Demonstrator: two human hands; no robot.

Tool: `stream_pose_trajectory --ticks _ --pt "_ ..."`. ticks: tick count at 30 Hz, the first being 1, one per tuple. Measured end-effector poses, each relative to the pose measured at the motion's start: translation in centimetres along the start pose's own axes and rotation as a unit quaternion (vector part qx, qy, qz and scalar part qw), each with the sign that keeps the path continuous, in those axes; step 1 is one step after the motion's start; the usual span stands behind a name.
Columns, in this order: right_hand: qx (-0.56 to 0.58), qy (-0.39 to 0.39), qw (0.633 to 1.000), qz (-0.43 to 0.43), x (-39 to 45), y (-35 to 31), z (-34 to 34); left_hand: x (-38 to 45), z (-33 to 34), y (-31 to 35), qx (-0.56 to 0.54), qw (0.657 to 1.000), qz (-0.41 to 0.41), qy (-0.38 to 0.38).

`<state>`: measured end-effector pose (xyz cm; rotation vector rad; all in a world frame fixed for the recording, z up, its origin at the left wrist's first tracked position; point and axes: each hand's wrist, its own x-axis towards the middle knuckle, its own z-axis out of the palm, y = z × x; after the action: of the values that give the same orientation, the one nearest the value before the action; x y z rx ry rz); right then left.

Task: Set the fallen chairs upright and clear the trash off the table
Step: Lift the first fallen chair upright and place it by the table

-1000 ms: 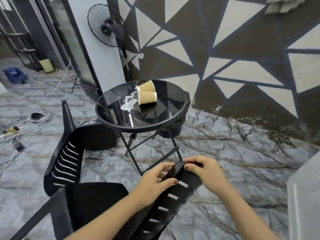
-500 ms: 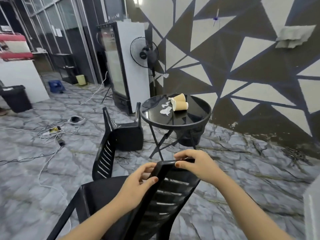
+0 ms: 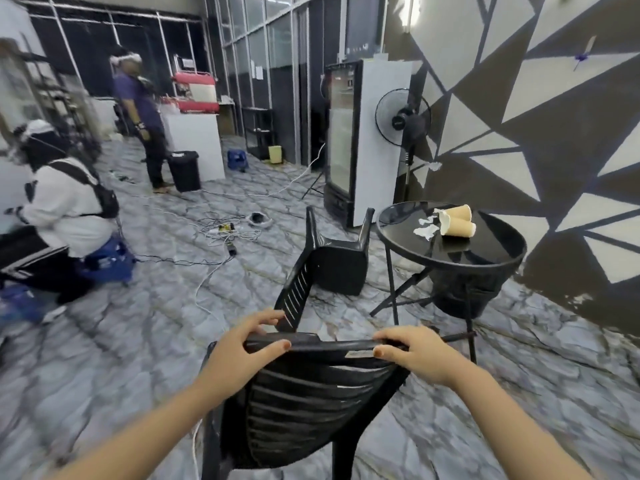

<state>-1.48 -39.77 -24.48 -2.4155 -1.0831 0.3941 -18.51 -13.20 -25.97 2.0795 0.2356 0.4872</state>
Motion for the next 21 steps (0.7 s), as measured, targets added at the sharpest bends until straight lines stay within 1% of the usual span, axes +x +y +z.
stream_pose_trajectory --ticks 2,4,9,10,12,13,15,16,19,21 --pt "0.029 0.026 0.998 -0.050 0.0 -1.4 1.7 -2.4 -1.7 -1.3 0.033 0.998 -0.010 0.052" --pt "0.022 0.040 0.994 -0.096 0.0 -3.3 3.7 -4.5 -3.6 -2.3 0.038 0.996 -0.030 0.079" --pt "0.042 0.051 0.989 -0.135 1.1 -8.7 8.5 -8.8 -8.0 -4.4 0.087 0.991 -0.061 0.076" --pt "0.044 0.037 0.988 -0.145 1.2 -9.8 9.2 -9.7 -8.6 -5.0 0.095 0.989 -0.073 0.082" --pt "0.044 -0.014 0.980 -0.194 2.6 -15.8 12.4 -14.0 -13.7 -7.9 0.096 0.979 -0.119 0.137" --pt "0.058 -0.024 0.978 -0.197 2.4 -16.2 12.7 -14.4 -14.1 -8.8 0.087 0.979 -0.133 0.129" --pt "0.092 -0.043 0.975 -0.199 4.0 -18.7 14.6 -16.3 -17.5 -11.3 0.062 0.972 -0.185 0.129" --pt "0.096 -0.040 0.978 -0.182 4.0 -18.1 14.4 -16.6 -17.5 -11.5 0.058 0.972 -0.191 0.122" --pt "0.067 -0.019 0.986 -0.149 3.8 -15.0 13.2 -17.0 -16.3 -11.4 0.075 0.978 -0.156 0.120" --pt "0.067 -0.013 0.988 -0.141 3.7 -12.6 12.2 -17.0 -15.3 -11.1 0.055 0.980 -0.139 0.131"
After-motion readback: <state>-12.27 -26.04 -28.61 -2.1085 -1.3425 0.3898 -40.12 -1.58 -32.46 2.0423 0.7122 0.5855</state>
